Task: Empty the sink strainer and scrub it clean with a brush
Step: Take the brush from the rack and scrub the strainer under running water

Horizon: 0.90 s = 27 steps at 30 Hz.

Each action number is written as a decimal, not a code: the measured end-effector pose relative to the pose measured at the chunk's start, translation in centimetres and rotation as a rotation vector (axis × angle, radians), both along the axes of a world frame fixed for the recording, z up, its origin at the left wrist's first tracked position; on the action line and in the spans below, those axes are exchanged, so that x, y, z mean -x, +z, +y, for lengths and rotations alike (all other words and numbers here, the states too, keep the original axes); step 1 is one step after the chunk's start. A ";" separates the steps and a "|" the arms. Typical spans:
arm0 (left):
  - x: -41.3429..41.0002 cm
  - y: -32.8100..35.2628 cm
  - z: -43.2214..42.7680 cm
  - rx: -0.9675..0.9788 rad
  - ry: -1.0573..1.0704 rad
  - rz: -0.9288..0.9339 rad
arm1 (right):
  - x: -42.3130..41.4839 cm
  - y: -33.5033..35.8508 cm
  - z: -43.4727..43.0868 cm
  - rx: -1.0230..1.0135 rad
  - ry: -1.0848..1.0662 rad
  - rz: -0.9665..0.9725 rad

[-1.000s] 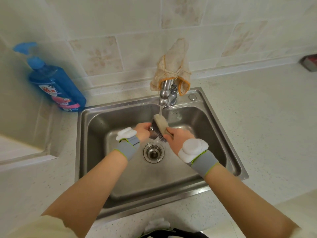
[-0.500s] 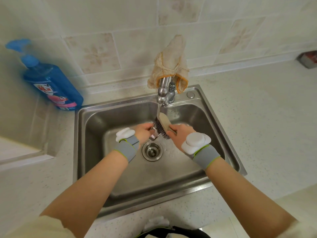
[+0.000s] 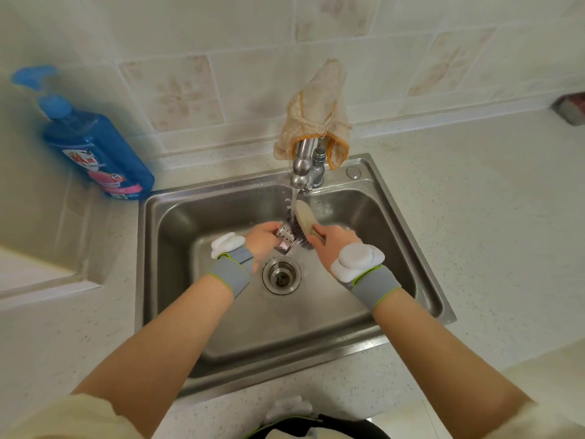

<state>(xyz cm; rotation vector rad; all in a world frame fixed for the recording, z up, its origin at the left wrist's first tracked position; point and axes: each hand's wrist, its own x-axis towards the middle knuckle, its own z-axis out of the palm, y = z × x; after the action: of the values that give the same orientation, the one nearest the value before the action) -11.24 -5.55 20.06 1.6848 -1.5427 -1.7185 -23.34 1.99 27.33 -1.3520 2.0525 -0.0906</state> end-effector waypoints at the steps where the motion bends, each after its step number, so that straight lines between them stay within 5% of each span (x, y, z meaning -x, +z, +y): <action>1: 0.1 0.1 0.1 -0.024 0.019 0.007 | 0.1 0.0 0.1 -0.007 0.006 0.012; 11: -0.4 -0.1 0.0 0.232 -0.095 -0.085 | -0.3 0.6 0.7 0.030 0.027 -0.029; 27: -1.1 -0.5 -0.7 0.318 -0.256 -0.279 | -0.1 -0.5 0.3 0.011 -0.027 -0.071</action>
<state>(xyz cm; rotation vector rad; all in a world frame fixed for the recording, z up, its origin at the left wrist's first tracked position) -10.15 -6.24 19.56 1.6696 -2.1096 -1.2877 -23.28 2.25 26.81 -1.3093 2.0143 -0.1590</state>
